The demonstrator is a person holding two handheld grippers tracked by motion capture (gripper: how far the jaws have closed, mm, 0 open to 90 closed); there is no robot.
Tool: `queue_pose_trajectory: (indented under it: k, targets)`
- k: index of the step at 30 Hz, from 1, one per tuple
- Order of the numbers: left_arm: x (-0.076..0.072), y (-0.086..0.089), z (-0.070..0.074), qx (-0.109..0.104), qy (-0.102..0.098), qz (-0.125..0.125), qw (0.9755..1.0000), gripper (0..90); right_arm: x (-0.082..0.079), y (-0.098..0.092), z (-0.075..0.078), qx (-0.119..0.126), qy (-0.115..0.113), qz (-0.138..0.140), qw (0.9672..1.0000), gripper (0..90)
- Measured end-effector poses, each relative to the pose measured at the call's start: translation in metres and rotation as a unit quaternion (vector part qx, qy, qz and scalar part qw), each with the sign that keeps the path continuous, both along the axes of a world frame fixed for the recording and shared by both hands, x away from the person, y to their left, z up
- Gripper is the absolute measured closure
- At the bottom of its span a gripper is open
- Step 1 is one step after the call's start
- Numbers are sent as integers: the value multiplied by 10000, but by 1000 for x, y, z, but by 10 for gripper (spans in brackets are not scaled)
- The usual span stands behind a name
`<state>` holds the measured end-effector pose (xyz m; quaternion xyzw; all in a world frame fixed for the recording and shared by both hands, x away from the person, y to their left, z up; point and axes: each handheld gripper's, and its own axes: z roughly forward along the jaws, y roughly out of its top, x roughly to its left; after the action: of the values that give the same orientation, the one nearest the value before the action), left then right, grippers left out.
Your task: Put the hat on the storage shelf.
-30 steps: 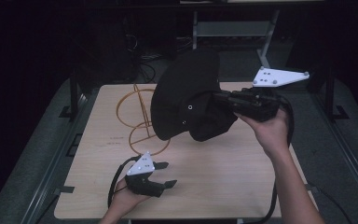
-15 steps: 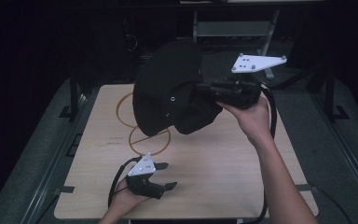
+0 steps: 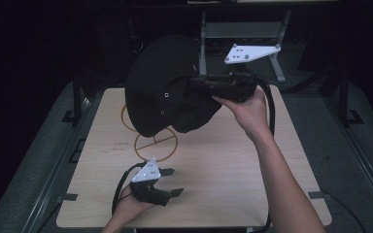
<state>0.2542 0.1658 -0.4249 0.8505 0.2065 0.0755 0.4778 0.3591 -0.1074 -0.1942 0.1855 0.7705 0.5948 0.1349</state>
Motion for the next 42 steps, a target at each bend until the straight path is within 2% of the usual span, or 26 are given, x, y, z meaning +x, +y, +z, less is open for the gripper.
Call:
queue_pose_trajectory:
  k: [9,14,30,42]
  targets:
    - [1,0,-1,-40,-23,1,10000,278,16,20,2,-80,77,102,9999,865]
    - [3,0,-1,82,-26,-63,9999,278,25,31,1,-128,133,146,9997,864]
    - [4,-3,-3,79,-9,-163,9998,279,57,59,2,-103,512,271,9983,864]
    - [3,-9,-7,189,52,-272,9994,279,76,93,-4,-161,739,414,9963,861]
